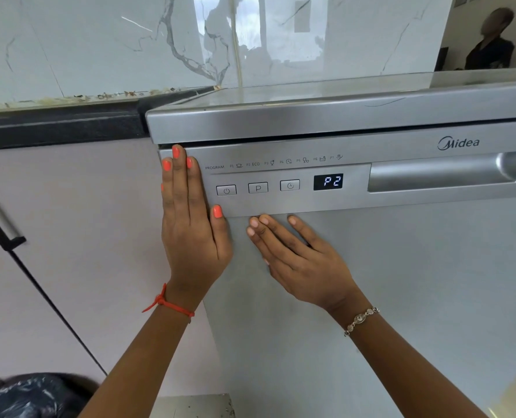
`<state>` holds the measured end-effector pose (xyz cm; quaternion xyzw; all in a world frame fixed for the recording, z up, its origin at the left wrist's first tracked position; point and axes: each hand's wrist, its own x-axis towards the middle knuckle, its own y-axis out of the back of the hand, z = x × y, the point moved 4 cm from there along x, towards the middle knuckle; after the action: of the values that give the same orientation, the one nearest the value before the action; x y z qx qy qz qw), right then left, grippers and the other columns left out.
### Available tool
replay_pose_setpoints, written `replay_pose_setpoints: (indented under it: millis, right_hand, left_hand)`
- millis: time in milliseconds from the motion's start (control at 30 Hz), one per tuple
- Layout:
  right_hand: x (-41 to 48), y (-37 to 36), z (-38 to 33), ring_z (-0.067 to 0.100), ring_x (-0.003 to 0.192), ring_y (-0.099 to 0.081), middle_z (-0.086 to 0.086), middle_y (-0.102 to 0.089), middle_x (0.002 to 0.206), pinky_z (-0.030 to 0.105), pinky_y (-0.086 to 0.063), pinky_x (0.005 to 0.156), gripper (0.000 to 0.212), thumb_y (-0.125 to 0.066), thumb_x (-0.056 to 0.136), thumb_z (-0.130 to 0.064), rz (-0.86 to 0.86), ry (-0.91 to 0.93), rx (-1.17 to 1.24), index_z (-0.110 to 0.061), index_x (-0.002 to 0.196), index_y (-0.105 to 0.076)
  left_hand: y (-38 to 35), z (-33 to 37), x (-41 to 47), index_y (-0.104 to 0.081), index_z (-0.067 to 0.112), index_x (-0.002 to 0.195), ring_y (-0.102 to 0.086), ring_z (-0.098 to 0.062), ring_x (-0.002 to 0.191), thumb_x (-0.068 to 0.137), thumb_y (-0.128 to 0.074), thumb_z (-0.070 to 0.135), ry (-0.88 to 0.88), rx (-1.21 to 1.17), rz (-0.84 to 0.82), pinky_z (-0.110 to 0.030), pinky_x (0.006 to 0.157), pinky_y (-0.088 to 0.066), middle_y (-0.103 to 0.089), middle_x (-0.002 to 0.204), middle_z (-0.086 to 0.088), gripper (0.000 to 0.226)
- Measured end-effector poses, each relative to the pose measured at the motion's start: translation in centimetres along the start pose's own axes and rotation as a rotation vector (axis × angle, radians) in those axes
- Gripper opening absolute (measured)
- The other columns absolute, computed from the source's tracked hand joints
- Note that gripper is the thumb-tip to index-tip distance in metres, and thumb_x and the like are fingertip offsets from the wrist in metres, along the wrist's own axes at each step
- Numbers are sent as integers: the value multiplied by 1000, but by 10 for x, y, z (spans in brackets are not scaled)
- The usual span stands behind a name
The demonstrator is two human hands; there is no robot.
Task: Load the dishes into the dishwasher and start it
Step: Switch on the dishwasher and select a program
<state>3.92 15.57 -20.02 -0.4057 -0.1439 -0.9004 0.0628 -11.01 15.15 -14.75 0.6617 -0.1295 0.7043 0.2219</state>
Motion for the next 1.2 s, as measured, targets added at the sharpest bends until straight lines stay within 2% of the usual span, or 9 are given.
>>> replay_pose_setpoints:
  millis: [167, 600, 833, 933, 1000, 1100, 1200]
  right_hand:
    - [1, 1, 0, 16, 135, -33, 5, -35, 144, 36, -22, 114, 62, -52, 85, -22, 8, -5, 7, -4, 141, -32]
    - [0, 0, 0, 15, 134, -33, 4, -36, 143, 36, -20, 114, 53, -40, 90, -20, -2, -2, 8, -4, 141, -32]
    - [0, -1, -1, 16, 134, -34, 5, -36, 142, 36, -20, 114, 52, -38, 91, -19, -14, 10, 2, -4, 140, -33]
    - [-1, -1, 0, 16, 133, -34, 4, -36, 142, 36, -20, 114, 52, -38, 91, -20, -22, 12, -1, -5, 140, -33]
    - [0, -2, 0, 15, 134, -33, 4, -36, 142, 36, -19, 114, 53, -38, 90, -20, -23, 11, -4, -4, 141, -32]
    - [-1, -2, -1, 15, 134, -33, 4, -36, 142, 36, -19, 115, 54, -38, 89, -19, -24, 2, -3, -4, 141, -32]
    - [-1, -3, -1, 15, 133, -34, 3, -36, 142, 35, -19, 115, 53, -36, 90, -19, -41, -2, 8, -5, 141, -32]
  left_hand:
    - [-1, 0, 0, -19, -2, 137, -1, -9, 143, 95, -28, 19, 3, 35, 13, -37, 116, -21, -19, 145, -16, 48]
    - [-2, -2, -3, -17, 3, 138, -1, -8, 143, 98, -24, 24, 7, 57, 15, -42, 113, -24, -20, 144, -15, 46]
    - [-3, -4, -4, -16, 4, 139, -1, -9, 143, 98, -24, 24, -2, 78, 19, -35, 116, -18, -21, 144, -17, 46]
    - [-2, -3, -5, -13, 8, 139, 0, -8, 143, 99, -23, 26, 6, 74, 18, -38, 115, -21, -19, 144, -15, 45]
    - [-2, -3, -5, -11, 11, 142, 0, -7, 143, 99, -22, 26, -4, 67, 20, -38, 115, -21, -15, 149, -11, 47]
    - [-3, -2, -6, -1, 22, 148, -1, -10, 144, 99, -22, 25, -63, 67, 17, -35, 117, -16, 3, 156, 11, 53]
    - [-4, -3, -6, 2, 24, 148, -1, -11, 144, 99, -22, 25, -61, 64, 7, -34, 117, -14, 7, 155, 16, 54]
